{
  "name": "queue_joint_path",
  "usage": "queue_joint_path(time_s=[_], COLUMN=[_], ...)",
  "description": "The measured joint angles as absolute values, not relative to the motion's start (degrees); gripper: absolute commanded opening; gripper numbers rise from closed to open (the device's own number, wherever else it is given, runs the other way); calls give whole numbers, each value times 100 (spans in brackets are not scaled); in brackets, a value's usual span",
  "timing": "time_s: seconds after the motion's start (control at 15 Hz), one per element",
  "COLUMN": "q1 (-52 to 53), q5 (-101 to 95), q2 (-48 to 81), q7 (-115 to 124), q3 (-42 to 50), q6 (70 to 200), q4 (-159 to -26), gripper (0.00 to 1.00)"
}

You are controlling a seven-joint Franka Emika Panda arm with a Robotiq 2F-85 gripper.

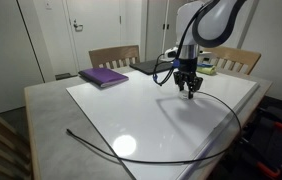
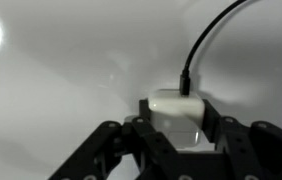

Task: Form a circle with the charger on the table.

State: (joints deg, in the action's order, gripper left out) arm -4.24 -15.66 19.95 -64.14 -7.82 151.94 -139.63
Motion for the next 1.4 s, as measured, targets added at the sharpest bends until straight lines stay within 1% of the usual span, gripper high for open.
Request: queue_joint_path(time_s=[0.07, 0.13, 0.33, 0.67, 1.13, 1.4], q1=[-424, -424, -402, -149, -121, -209], q5=[-1566, -1566, -1602, -2344, -2411, -2130], q2=[1995, 1995, 1995, 1992, 1996, 2003], q7=[-6411, -6411, -6409, -6606, -8299, -9463], q3=[-777, -768, -753, -640, -944, -1340], q6=[15193, 15193, 15217, 15669, 15995, 16266], q4=[-13963, -13963, -13962, -13927, -13968, -14198], gripper=[51, 26, 26, 26, 26, 26])
